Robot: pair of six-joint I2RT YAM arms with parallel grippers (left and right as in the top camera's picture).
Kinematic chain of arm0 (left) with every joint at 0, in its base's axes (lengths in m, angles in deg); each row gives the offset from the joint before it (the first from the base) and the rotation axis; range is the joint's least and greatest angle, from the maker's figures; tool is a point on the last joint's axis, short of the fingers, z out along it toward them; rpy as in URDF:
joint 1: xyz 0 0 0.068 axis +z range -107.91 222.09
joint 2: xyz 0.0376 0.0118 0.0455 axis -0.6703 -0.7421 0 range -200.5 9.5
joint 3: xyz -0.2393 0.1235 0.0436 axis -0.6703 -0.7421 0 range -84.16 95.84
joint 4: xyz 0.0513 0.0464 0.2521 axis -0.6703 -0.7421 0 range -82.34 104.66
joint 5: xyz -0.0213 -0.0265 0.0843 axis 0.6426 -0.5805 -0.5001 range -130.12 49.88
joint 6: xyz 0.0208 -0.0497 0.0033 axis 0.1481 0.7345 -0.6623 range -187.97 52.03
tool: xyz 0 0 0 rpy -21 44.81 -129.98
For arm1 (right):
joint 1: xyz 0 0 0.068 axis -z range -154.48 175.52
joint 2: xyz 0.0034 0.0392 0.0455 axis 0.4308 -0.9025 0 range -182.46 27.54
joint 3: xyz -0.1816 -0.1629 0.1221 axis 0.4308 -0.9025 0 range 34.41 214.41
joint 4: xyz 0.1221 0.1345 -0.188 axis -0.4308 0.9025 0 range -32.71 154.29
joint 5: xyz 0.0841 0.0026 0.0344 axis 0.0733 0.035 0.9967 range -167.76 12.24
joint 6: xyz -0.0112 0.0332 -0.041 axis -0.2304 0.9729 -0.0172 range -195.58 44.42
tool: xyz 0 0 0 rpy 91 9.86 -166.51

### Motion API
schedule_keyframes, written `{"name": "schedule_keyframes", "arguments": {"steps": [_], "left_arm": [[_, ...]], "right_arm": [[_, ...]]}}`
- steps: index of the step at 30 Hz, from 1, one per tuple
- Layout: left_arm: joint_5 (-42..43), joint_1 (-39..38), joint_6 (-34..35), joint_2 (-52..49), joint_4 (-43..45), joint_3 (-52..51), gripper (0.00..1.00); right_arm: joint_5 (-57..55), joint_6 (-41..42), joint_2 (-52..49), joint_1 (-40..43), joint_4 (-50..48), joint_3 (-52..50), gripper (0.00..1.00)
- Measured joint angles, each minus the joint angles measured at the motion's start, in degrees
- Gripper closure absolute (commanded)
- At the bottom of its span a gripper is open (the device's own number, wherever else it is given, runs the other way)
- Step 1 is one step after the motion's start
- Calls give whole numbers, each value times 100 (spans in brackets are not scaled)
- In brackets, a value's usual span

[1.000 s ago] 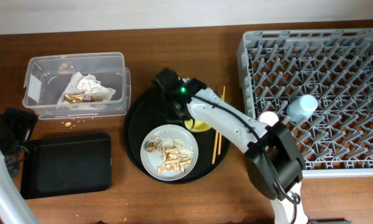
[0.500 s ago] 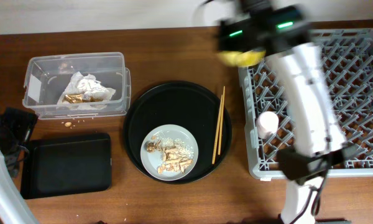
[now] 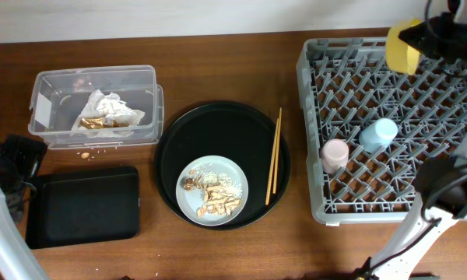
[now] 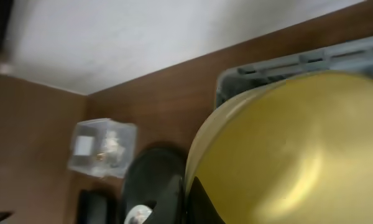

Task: Sort waste into correct bins and load items into the dishwasher rack
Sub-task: 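Carry the yellow bowl to the rack's back and release it upside down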

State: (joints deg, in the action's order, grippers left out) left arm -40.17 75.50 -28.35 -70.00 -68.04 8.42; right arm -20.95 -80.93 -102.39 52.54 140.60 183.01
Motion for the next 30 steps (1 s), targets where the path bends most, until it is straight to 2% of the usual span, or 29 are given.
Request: {"name": "schedule_keyframes", "arguments": {"steps": [5, 10, 22, 30], "left_arm": [[0, 0, 0, 0, 0, 0, 1], [0, 0, 0, 0, 0, 0, 1], [0, 0, 0, 0, 0, 0, 1], [0, 0, 0, 0, 0, 0, 1]], "right_arm": [[1185, -334, -820, 17, -348, -44, 96], [1849, -407, -1388, -125, -719, -57, 96], [1904, -310, -1893, -96, -850, -68, 96], [1561, 199, -1893, 22, -920, -68, 94]]}}
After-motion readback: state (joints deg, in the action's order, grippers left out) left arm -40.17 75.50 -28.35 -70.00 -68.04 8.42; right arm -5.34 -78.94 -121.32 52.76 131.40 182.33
